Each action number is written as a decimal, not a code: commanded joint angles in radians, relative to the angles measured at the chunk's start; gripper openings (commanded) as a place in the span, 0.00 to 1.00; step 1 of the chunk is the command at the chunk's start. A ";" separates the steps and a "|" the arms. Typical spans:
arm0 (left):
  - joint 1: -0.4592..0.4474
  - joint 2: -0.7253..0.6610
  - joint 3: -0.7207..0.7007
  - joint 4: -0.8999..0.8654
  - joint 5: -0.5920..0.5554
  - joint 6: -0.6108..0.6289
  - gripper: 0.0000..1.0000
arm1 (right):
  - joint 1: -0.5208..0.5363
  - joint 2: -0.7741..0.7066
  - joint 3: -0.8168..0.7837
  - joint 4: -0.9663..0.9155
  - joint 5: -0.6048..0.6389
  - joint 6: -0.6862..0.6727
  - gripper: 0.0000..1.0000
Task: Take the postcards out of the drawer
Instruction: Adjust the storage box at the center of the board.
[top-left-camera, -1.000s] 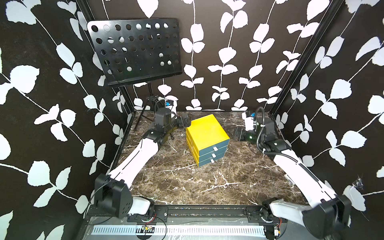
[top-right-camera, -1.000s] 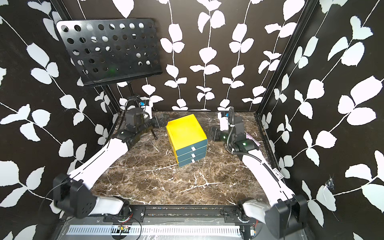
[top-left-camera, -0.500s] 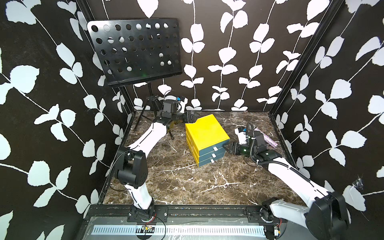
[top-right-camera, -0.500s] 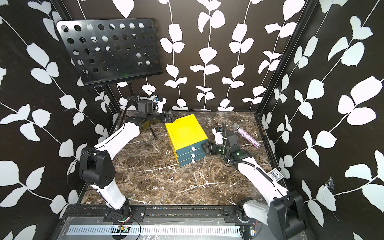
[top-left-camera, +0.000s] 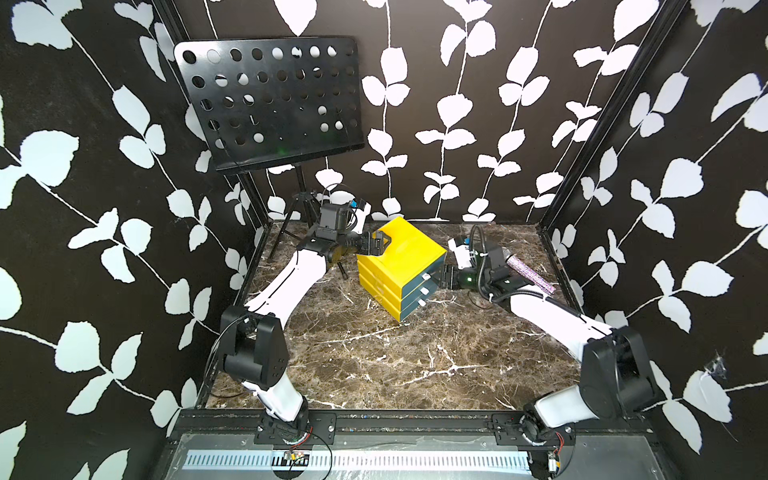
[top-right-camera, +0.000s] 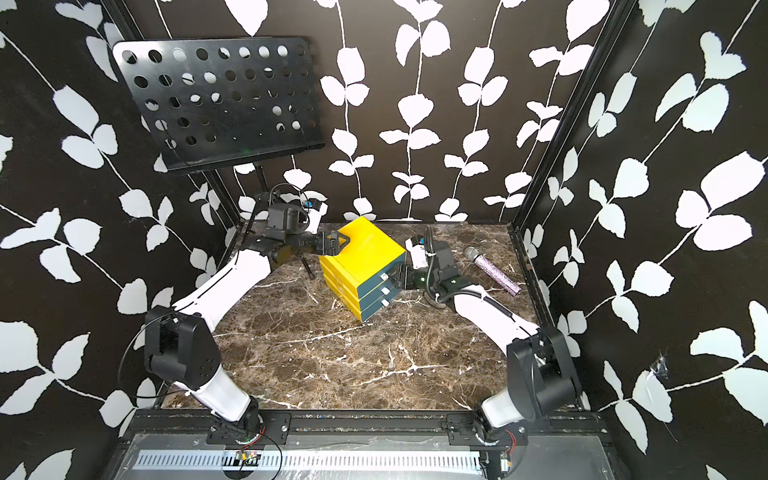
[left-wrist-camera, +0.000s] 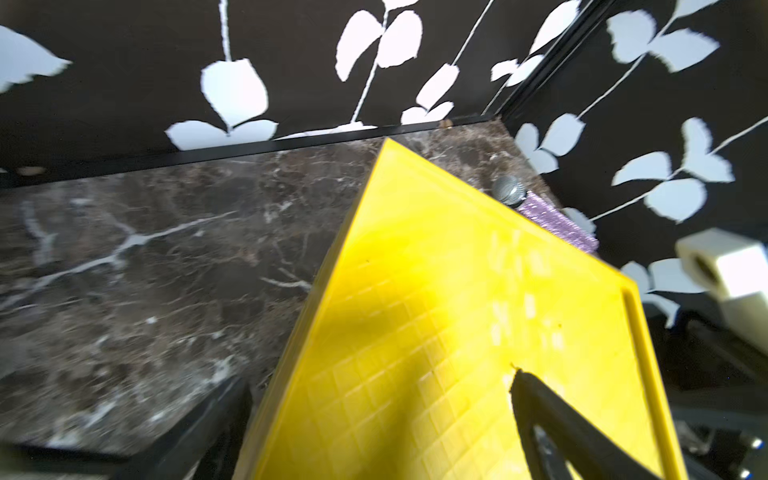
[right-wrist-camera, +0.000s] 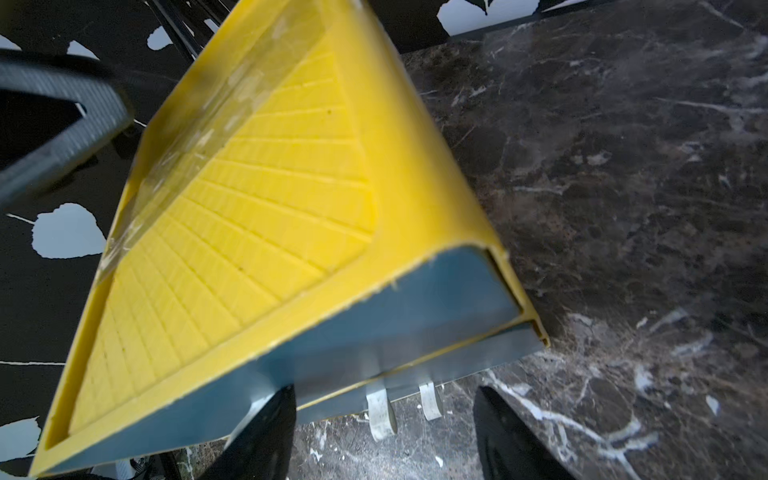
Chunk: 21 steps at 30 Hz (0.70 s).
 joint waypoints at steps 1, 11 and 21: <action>-0.008 -0.074 -0.018 -0.072 -0.050 0.073 0.99 | 0.028 0.049 0.074 0.100 -0.048 -0.014 0.67; 0.019 -0.094 0.001 -0.078 -0.154 0.138 0.99 | 0.081 0.035 0.095 0.051 -0.052 -0.038 0.67; 0.026 0.067 0.147 -0.073 -0.058 0.090 0.99 | 0.080 -0.054 0.053 -0.056 -0.097 -0.072 0.58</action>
